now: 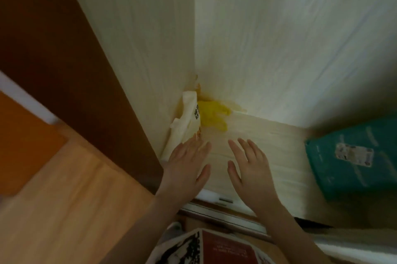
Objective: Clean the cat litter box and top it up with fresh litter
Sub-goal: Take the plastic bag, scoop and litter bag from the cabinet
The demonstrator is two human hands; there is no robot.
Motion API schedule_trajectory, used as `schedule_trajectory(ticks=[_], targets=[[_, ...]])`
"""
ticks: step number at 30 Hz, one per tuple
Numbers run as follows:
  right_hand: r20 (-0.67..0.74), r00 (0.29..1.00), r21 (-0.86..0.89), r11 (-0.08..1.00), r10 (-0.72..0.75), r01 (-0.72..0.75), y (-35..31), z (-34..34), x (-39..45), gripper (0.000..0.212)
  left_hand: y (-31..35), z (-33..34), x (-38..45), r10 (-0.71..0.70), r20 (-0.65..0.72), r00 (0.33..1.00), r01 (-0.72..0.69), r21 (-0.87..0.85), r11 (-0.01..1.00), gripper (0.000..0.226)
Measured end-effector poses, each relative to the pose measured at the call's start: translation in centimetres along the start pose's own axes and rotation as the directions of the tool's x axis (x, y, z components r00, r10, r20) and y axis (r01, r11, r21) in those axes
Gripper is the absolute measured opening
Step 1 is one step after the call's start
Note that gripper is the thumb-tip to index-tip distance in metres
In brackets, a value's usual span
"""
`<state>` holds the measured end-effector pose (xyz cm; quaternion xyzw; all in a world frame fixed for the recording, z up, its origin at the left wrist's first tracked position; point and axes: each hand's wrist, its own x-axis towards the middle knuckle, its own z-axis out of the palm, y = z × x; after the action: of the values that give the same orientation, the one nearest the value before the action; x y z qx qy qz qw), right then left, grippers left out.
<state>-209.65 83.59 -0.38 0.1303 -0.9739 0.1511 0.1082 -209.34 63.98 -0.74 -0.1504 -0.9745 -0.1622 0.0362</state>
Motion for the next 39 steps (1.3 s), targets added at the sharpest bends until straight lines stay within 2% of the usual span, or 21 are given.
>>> schedule_trajectory(ticks=[6,9,11,13,15,18,22,26,28,29,31,34,36,39], targets=[[0.086,0.978,0.043,0.981,-0.190,0.187,4.0,0.0,2.0,0.048,1.6,2.6,0.0,-0.193,-0.039,0.980,0.192,-0.029,0.981,0.054],[0.132,0.956,0.080,0.964,-0.263,0.254,4.1,0.5,3.8,0.048,1.6,2.4,0.5,-0.326,-0.054,0.944,0.323,-0.062,0.944,0.058],[0.162,0.941,0.104,0.953,-0.298,0.284,3.7,1.1,5.3,0.047,1.3,2.0,1.4,-0.407,-0.029,0.913,0.404,-0.088,0.911,0.066],[0.180,0.931,0.104,0.947,-0.319,0.304,2.8,1.9,6.9,0.047,0.1,2.4,2.7,-0.476,0.039,0.878,0.478,-0.114,0.871,0.060],[0.191,0.925,0.096,0.944,-0.328,0.315,1.8,2.7,8.3,0.048,-1.6,3.4,4.2,-0.559,0.119,0.820,0.571,-0.143,0.808,0.060],[0.267,0.903,0.092,0.941,-0.338,0.325,0.6,4.3,9.8,0.051,-4.0,5.1,6.0,-0.679,0.164,0.716,0.697,-0.233,0.679,0.062],[0.332,0.888,0.115,0.948,-0.317,0.295,-0.2,6.6,10.9,0.056,-5.8,7.0,7.1,-0.781,0.338,0.525,0.846,-0.308,0.435,0.057],[0.356,0.891,0.133,0.959,-0.282,0.251,-0.4,8.5,11.6,0.055,-7.4,8.4,7.4,-0.802,0.376,0.464,0.865,-0.384,0.321,0.052],[0.389,0.885,0.139,0.966,-0.257,0.220,-0.4,9.1,11.9,0.055,-7.6,8.5,7.5,-0.790,0.391,0.472,0.862,-0.393,0.320,0.046],[0.405,0.882,0.148,0.969,-0.242,0.198,-0.4,9.2,12.0,0.057,-7.6,8.5,7.5,-0.780,0.380,0.497,0.845,-0.415,0.336,0.044],[0.416,0.884,0.188,0.972,-0.212,0.144,-0.7,9.2,12.2,0.058,-7.8,8.6,7.5,-0.769,0.320,0.553,0.793,-0.484,0.369,0.034],[0.426,0.895,0.282,0.959,-0.134,0.009,-1.2,9.1,12.6,0.045,-7.6,8.7,7.4,-0.768,0.214,0.604,0.693,-0.616,0.374,0.019],[0.458,0.888,0.341,0.931,-0.044,-0.129,-1.5,9.2,12.6,0.042,-7.1,8.5,7.3,-0.754,0.143,0.641,0.677,-0.568,0.468,0.014],[0.534,0.838,0.447,0.804,0.112,-0.392,-2.5,9.5,13.1,0.043,-6.3,8.9,7.0,-0.660,0.027,0.751,0.627,-0.341,0.700,0.025]])
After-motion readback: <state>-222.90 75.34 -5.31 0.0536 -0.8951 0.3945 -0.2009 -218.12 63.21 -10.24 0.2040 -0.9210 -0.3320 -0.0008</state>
